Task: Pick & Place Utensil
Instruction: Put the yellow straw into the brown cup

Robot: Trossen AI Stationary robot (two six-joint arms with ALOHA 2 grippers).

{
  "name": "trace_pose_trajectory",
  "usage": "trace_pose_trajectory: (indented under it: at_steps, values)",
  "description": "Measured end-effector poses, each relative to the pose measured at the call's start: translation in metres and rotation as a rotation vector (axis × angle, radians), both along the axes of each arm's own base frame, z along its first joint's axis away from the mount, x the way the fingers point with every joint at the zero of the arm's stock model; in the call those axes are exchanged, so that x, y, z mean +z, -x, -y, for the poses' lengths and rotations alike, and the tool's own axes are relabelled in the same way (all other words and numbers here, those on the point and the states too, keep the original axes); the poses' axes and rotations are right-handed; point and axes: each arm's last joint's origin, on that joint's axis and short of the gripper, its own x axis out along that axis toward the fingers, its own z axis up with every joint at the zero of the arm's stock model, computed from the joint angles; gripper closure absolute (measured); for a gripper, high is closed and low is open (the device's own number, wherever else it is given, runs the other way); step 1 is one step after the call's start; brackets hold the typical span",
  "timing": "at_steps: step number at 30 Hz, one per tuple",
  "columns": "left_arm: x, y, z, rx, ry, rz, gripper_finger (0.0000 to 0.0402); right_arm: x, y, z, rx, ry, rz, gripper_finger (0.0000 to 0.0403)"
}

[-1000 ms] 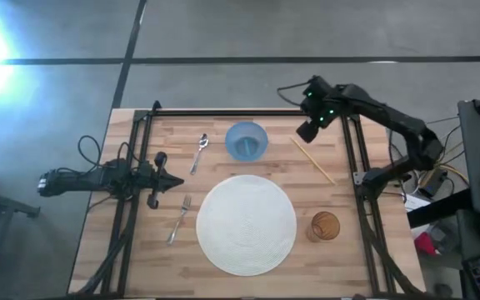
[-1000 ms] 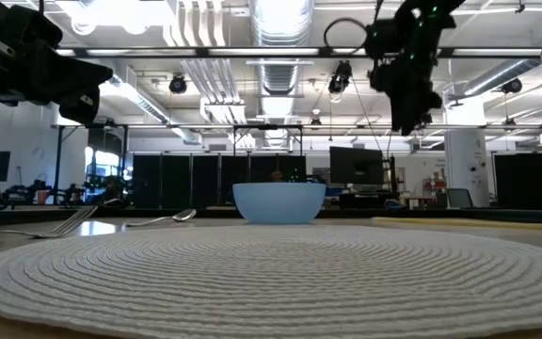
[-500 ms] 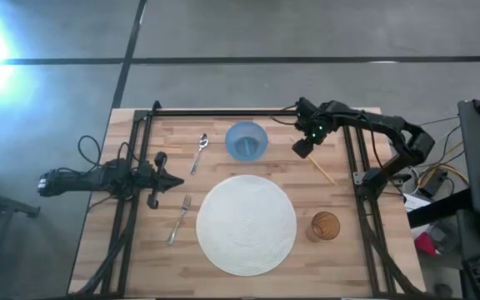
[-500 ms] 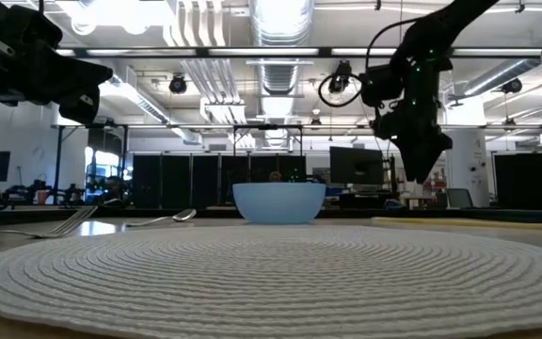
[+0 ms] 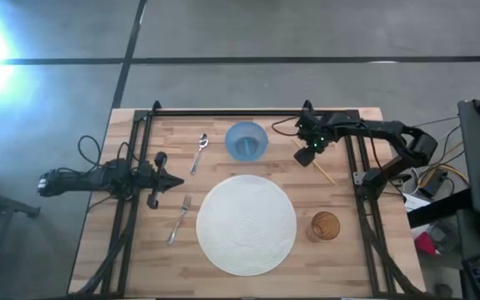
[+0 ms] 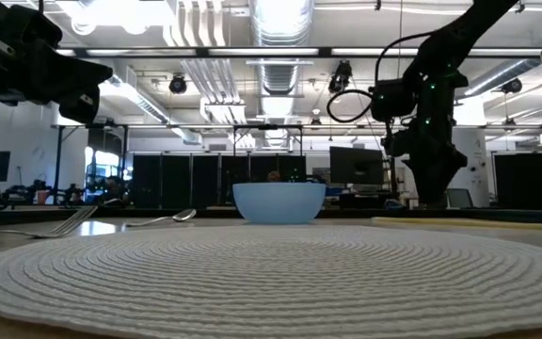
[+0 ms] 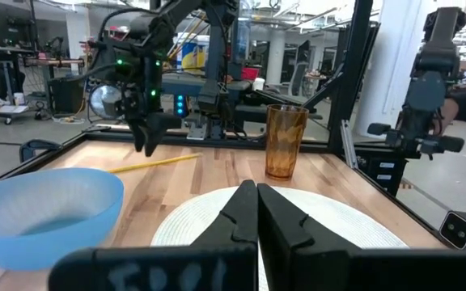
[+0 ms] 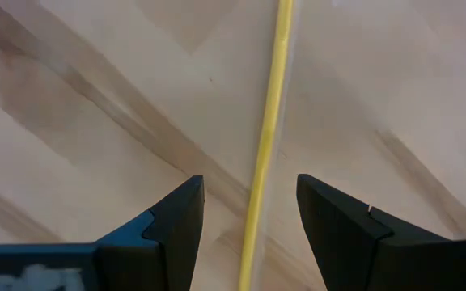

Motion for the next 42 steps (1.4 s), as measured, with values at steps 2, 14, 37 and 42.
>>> trace_pose_trajectory:
  at_steps: [2, 14, 37, 42]
  values:
    - [0.0, 0.0, 0.0, 0.0, 0.0, 0.0, 0.0401, -0.004, 0.001, -0.002, -0.002, -0.004, -0.004, 0.0207]
    - [0.0, 0.0, 0.0, 0.0, 0.0, 0.0, 0.0401, -0.016, 0.002, -0.012, 0.022, 0.035, -0.036, 0.0207]
    - [0.0, 0.0, 0.0, 0.0, 0.0, 0.0, 0.0401, -0.029, 0.009, -0.018, -0.005, 0.038, -0.071, 0.0228]
    - [0.0, 0.0, 0.0, 0.0, 0.0, 0.0, 0.0401, -0.035, 0.013, -0.021, -0.021, 0.03, -0.076, 0.0232]
